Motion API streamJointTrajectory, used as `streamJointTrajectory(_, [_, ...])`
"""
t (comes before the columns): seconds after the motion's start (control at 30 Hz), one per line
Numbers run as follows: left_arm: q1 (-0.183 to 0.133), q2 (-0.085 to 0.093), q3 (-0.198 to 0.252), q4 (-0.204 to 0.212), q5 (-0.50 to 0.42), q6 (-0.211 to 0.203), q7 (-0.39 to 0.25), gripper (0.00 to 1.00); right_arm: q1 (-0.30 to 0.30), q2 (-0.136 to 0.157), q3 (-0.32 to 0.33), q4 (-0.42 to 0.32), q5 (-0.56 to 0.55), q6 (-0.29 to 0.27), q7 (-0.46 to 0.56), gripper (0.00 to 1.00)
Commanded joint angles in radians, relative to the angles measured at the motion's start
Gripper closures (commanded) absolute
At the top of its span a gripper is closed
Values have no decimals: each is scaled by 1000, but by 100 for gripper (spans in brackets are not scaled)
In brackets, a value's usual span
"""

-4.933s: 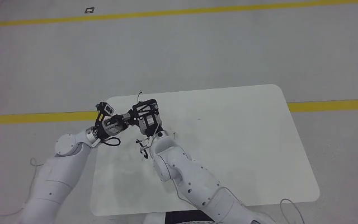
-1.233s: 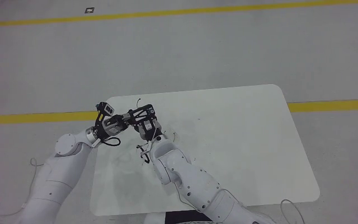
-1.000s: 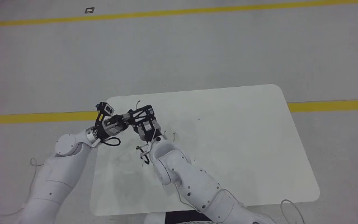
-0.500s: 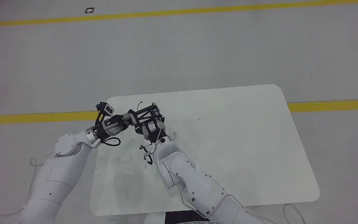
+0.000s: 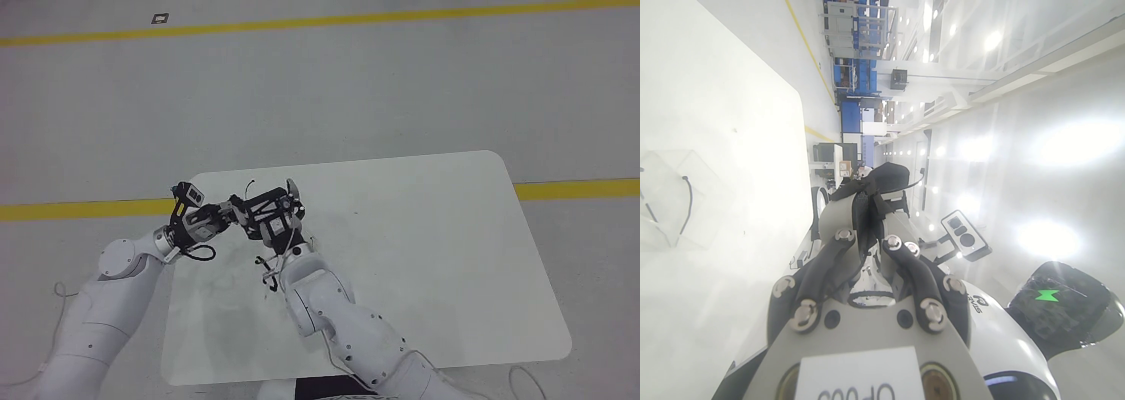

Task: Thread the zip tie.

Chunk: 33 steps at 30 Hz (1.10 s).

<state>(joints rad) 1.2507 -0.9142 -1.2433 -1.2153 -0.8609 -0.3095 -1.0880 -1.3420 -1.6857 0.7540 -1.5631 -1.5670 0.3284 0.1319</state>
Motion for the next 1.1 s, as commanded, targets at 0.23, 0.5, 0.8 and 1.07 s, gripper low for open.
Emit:
streamJointTrajectory(0.23, [6,13,-76,-26,-140,195,-92,100,54,107,-6,51,-3,-34,-236,0])
streamJointTrajectory(0.5, [0,18,-95,-37,-129,257,-80,100,166,184,-114,125,-3,12,-338,0])
streamJointTrajectory(0.8, [1,14,-85,-28,-190,358,-82,100,207,202,-138,162,-3,-16,-373,0])
streamJointTrajectory(1.07, [-33,6,-65,39,-295,536,-138,100,339,285,-280,203,-3,-11,-381,0])
